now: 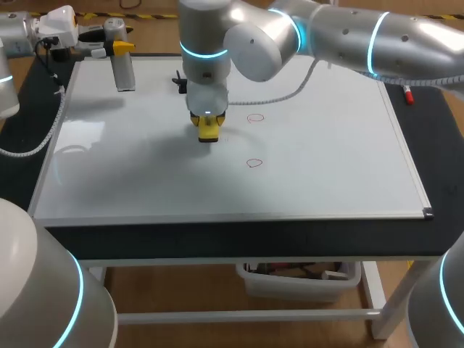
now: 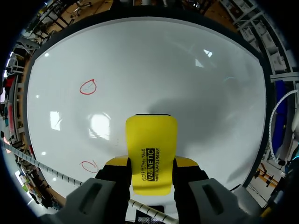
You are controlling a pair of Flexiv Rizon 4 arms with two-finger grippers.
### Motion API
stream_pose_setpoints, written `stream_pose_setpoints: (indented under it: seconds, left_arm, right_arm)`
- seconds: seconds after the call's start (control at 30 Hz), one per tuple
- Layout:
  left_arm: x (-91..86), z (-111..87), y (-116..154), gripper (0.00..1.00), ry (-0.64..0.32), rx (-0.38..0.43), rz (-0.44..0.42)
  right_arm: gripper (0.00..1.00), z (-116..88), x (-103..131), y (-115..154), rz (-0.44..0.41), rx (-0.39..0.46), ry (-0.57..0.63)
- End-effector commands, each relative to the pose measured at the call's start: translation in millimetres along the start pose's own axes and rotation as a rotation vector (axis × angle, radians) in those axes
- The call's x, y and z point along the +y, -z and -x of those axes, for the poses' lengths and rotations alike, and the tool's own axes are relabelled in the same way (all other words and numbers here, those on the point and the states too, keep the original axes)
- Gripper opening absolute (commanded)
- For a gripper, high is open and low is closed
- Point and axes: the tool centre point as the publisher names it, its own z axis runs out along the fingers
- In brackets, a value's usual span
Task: Pick up the inspection probe, press it on each red-marked spot on the whiteboard one by one, put down the probe, pick up the eraser, and wipe off all the red marks.
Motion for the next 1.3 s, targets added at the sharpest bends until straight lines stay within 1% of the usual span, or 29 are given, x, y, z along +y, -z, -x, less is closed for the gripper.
stream_pose_setpoints:
  seconds: [0.03, 0.1, 0.13, 0.2, 0.57, 0.8, 1.03, 1.3]
  left_arm:
    - [-1.0, 0.5, 0.2, 0.00, 0.000, 0.002, 0.000]
    - [-1.0, 0.5, 0.2, 0.00, 0.000, 0.002, 0.000]
    - [-1.0, 0.5, 0.2, 0.00, 0.000, 0.002, 0.000]
    - [-1.0, 0.5, 0.2, 0.00, 0.000, 0.002, 0.000]
    - [-1.0, 0.5, 0.2, 0.00, 0.000, 0.002, 0.000]
    - [-1.0, 0.5, 0.2, 0.00, 0.000, 0.002, 0.000]
    - [-1.0, 0.5, 0.2, 0.00, 0.000, 0.002, 0.000]
    - [-1.0, 0.5, 0.2, 0.00, 0.000, 0.002, 0.000]
  right_arm:
    - [0.00, 11.0, 1.2, -11.0, 0.002, -0.022, 0.023]
    - [0.00, 16.7, 2.6, -14.0, 0.003, -0.018, 0.041]
    - [0.00, 18.6, 3.2, -14.9, 0.018, -0.031, 0.050]
    - [0.00, 21.2, 3.4, -17.1, 0.028, -0.012, 0.064]
    - [0.00, 23.6, 2.2, -24.7, 0.064, 0.004, 0.084]
    - [0.00, 21.9, 3.4, -27.7, 0.071, 0.014, 0.085]
    - [0.00, 18.1, 4.8, -37.2, 0.091, 0.027, 0.084]
    - [0.00, 5.0, 4.3, -45.1, 0.093, 0.042, 0.047]
